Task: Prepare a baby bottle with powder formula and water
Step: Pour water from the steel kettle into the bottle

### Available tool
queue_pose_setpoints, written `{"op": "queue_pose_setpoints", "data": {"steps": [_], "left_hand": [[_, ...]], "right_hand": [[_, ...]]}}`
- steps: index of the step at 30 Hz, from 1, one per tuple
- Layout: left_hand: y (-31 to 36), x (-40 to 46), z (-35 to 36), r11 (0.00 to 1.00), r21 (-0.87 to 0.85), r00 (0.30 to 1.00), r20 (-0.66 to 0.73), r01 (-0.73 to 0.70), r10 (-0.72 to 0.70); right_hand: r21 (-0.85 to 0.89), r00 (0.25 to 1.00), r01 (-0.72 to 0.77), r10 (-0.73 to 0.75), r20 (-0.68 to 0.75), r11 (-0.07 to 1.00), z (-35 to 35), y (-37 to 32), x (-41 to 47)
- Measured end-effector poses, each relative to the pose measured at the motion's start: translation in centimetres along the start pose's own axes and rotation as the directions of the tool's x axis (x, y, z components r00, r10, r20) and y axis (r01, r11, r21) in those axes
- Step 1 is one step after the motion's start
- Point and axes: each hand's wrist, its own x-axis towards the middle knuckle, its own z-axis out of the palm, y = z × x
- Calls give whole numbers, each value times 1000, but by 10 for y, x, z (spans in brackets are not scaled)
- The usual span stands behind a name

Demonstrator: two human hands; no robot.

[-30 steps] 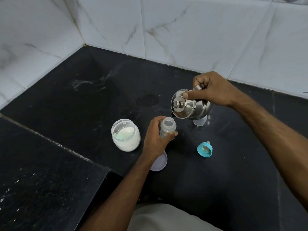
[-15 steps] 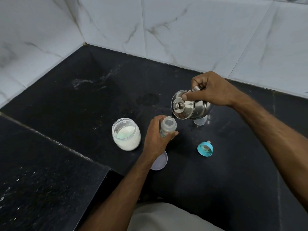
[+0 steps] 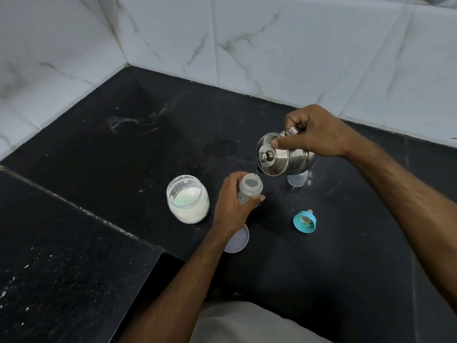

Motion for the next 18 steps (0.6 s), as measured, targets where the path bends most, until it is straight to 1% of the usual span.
{"op": "queue_pose_setpoints", "data": {"steps": [10,18], "left_hand": [[4,-2,-2,1000,-15,1000,-7,2,-2],[7,-2,-2,1000,-2,999,20,25,-25]], "right_hand": [[-10,1000,9,-9,-4,1000,-4,-4,-1],[-7,1000,7,-7,-3,1000,-4,-7,-1]]}}
